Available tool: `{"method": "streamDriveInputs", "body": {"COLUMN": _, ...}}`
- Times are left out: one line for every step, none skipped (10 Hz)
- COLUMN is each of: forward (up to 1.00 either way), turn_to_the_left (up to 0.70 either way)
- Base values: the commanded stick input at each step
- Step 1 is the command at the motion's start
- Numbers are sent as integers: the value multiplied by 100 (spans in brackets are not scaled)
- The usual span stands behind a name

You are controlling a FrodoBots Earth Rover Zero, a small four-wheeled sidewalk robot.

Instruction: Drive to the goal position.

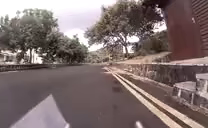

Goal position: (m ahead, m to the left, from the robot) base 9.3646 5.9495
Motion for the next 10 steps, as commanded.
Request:
{"method": "streamDriveInputs", "body": {"forward": 100, "turn_to_the_left": 0}}
{"method": "streamDriveInputs", "body": {"forward": 100, "turn_to_the_left": 0}}
{"method": "streamDriveInputs", "body": {"forward": 100, "turn_to_the_left": -17}}
{"method": "streamDriveInputs", "body": {"forward": 100, "turn_to_the_left": -16}}
{"method": "streamDriveInputs", "body": {"forward": 100, "turn_to_the_left": 0}}
{"method": "streamDriveInputs", "body": {"forward": 100, "turn_to_the_left": 0}}
{"method": "streamDriveInputs", "body": {"forward": 100, "turn_to_the_left": 0}}
{"method": "streamDriveInputs", "body": {"forward": 100, "turn_to_the_left": 0}}
{"method": "streamDriveInputs", "body": {"forward": 100, "turn_to_the_left": 0}}
{"method": "streamDriveInputs", "body": {"forward": 100, "turn_to_the_left": 0}}
